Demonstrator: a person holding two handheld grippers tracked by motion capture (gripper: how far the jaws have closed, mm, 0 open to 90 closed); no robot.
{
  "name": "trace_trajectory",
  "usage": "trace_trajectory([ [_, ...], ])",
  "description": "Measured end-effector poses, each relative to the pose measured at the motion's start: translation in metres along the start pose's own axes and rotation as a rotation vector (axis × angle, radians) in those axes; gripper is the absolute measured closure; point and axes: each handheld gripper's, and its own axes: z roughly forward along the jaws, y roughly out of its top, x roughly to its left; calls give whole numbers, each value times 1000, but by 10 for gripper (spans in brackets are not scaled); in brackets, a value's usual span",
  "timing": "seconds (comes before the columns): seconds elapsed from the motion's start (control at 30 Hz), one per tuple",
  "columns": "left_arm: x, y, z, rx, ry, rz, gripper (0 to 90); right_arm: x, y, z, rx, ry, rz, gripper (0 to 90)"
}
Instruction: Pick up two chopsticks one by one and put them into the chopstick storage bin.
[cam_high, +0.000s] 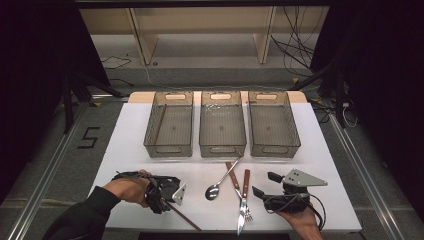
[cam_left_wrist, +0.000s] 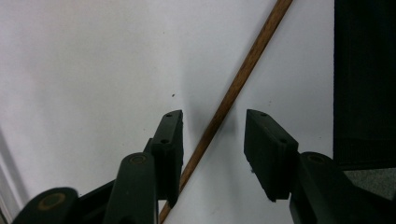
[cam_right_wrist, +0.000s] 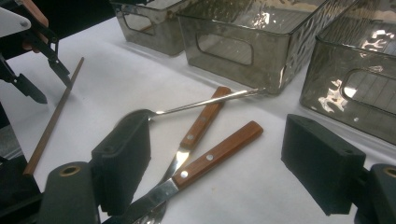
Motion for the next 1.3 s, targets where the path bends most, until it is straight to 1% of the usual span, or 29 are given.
trace_trajectory([
  [0.03, 0, 0, 1, -4, -6, -6, 586, 0, 0, 0, 1, 0, 0, 245],
  [0.1, 0, -1, 3, 13, -7, -2, 594, 0, 0, 0, 3, 1, 0, 246],
  [0.2, 1, -2, 6, 20, -24, -2, 613, 0, 0, 0, 3, 1, 0, 246],
  [0.3, 4, -3, 7, 25, -22, 2, 626, 0, 0, 0, 3, 1, 0, 246],
  [0.33, 4, -2, 8, 21, -23, -5, 629, 0, 0, 0, 3, 1, -1, 246],
  [0.37, 4, -2, 8, 29, -34, -3, 635, 0, 0, 0, 3, 1, -1, 246],
  [0.43, 6, -1, 9, 43, -38, 9, 644, 0, 0, 0, 4, 2, -1, 246],
  [0.47, 6, -1, 10, 40, -41, 1, 650, 0, 0, 0, 4, 2, 0, 246],
  [0.6, 9, 0, 13, 71, -63, 16, 675, 0, 0, 0, 4, 2, -1, 246],
  [0.73, 10, -1, 13, 71, -76, 19, 721, 0, 0, 0, 4, 2, 0, 246],
  [0.87, 10, 0, 14, 81, -82, 24, 748, 0, 0, 1, 6, 4, 1, 246],
  [0.9, 10, 0, 14, 82, -85, 22, 755, 0, 0, 1, 5, 6, 3, 246],
  [0.93, 9, -1, 14, 81, -93, 12, 764, 0, 0, 1, 5, 8, 4, 247],
  [1.0, 9, -1, 13, 88, -97, 23, 791, 0, 0, 1, 5, 6, 4, 247],
  [1.2, 9, -1, 14, 82, -99, 27, 827, 0, 0, 1, 7, 7, 4, 246],
  [1.23, 10, -1, 13, 85, -97, 36, 829, 0, 0, 1, 7, 7, 5, 246],
  [1.3, 9, -1, 14, 82, -94, 38, 835, -1, 0, 1, 6, 7, 5, 246],
])
